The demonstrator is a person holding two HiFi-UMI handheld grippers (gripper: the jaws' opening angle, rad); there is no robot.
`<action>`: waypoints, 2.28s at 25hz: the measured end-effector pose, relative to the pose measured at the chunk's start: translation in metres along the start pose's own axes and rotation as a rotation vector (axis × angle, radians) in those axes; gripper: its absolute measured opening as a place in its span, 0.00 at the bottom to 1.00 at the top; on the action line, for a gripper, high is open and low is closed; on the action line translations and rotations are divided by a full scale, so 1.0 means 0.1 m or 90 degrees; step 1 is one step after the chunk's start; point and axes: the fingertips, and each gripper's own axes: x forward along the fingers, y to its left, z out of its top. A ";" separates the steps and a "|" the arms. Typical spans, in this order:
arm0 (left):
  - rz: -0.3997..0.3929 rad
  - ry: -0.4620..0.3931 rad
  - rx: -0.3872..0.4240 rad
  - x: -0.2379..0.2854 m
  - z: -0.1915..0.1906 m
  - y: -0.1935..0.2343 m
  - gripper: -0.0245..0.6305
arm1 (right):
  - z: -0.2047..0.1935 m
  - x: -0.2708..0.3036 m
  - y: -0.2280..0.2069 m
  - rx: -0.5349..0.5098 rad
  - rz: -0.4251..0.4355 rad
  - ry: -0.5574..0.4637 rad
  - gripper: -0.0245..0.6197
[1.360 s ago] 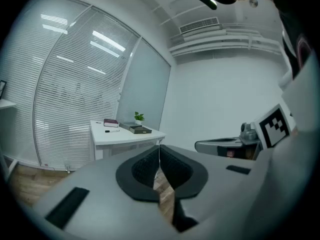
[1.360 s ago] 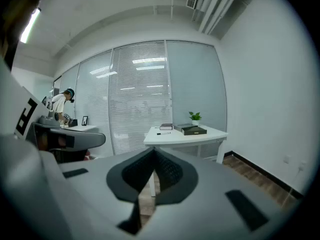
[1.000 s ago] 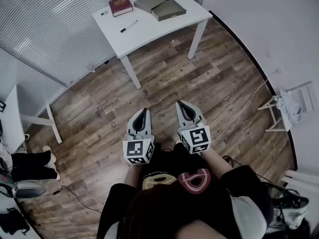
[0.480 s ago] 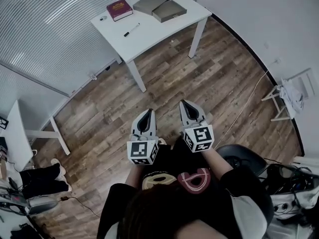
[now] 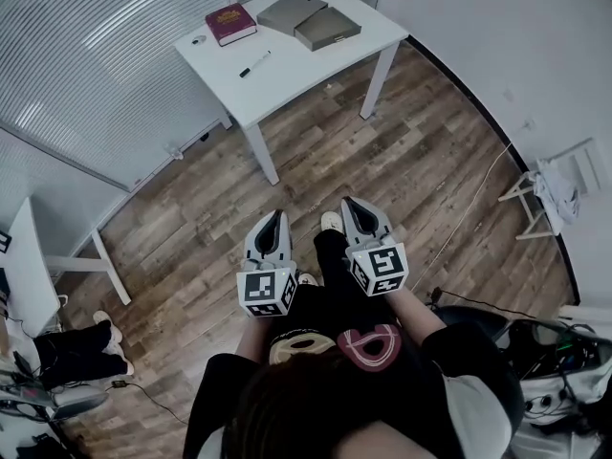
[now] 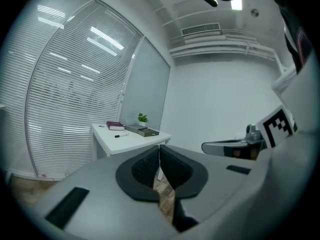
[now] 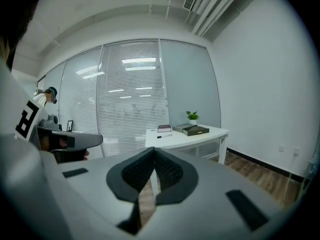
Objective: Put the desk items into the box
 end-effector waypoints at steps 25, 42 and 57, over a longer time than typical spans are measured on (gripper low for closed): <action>0.104 0.024 0.005 1.88 0.36 0.46 0.07 | 0.43 1.98 -1.14 -0.006 0.106 0.028 0.05; 0.131 0.050 -0.030 2.70 0.21 0.51 0.07 | 0.37 2.52 -1.76 -0.025 0.145 0.064 0.05; 0.160 0.051 -0.062 3.16 0.38 1.38 0.07 | 0.40 3.27 -1.76 -0.037 0.132 0.109 0.05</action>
